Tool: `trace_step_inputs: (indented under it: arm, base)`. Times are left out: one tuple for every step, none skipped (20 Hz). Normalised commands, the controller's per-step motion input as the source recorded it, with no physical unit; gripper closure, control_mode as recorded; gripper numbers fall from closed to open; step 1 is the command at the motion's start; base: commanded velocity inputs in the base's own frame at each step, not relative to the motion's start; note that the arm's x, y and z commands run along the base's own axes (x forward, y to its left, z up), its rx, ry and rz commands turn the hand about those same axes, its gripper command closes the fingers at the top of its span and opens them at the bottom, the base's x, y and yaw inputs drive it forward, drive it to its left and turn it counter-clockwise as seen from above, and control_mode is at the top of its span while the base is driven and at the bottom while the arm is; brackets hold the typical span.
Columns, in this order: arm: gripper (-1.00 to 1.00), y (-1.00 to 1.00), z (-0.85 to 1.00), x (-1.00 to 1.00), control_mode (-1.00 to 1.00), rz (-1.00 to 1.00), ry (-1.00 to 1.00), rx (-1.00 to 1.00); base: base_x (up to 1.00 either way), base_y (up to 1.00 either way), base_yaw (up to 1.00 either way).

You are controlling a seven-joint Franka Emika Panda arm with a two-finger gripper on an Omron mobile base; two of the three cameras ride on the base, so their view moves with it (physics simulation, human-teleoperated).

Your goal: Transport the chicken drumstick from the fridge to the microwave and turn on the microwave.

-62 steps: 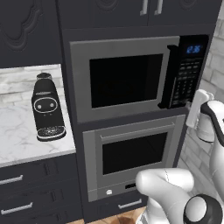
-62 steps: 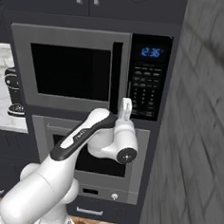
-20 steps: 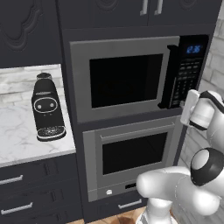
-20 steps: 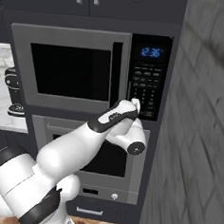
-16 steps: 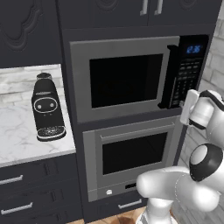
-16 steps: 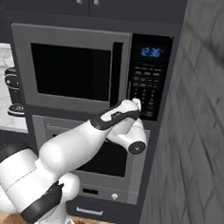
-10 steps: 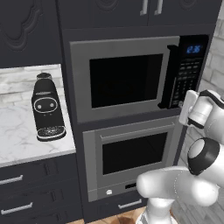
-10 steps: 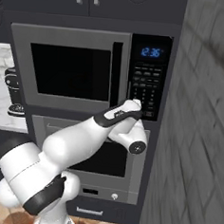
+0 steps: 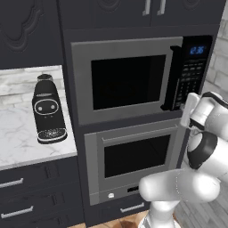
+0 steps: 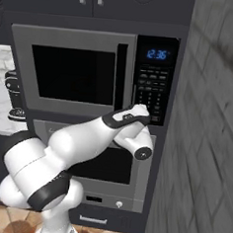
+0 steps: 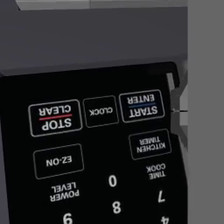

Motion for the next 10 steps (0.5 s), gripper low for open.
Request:
trace_step_inputs:
  arm:
    - [1.0, 0.0, -0.11, 0.11, -1.0, 0.0, 0.0, 0.0]
    - [1.0, -0.01, -0.06, 0.11, -1.0, 0.0, 0.0, 0.0]
    - [1.0, 0.0, -0.07, 0.14, -1.0, 0.0, 0.0, 0.0]
    - [1.0, 0.0, -0.07, 0.12, -1.0, 0.0, 0.0, 0.0]
    - [1.0, 0.0, -0.06, 0.09, -1.0, 0.0, 0.0, 0.0]
    - [1.0, 0.0, -0.06, 0.14, -1.0, 0.0, 0.0, 0.0]
    - [1.0, -0.01, -0.01, 0.1, -1.0, 0.0, 0.0, 0.0]
    - [1.0, -0.04, 0.0, 0.08, -1.0, 0.0, 0.0, 0.0]
    - [1.0, -0.05, -0.01, 0.06, -1.0, 0.0, 0.0, 0.0]
    - [1.0, -0.06, 0.0, 0.06, -1.0, 0.0, 0.0, 0.0]
  base:
    - [0.0, 0.0, 0.0]
    - [0.0, 0.0, 0.0]
    - [0.0, 0.0, 0.0]
    - [0.0, 0.0, 0.0]
    - [0.0, 0.0, 0.0]
    - [0.0, 0.0, 0.0]
    - [0.0, 0.0, 0.0]
    - [0.0, 0.0, 0.0]
    - [0.0, 0.0, 0.0]
    - [0.0, 0.0, 0.0]
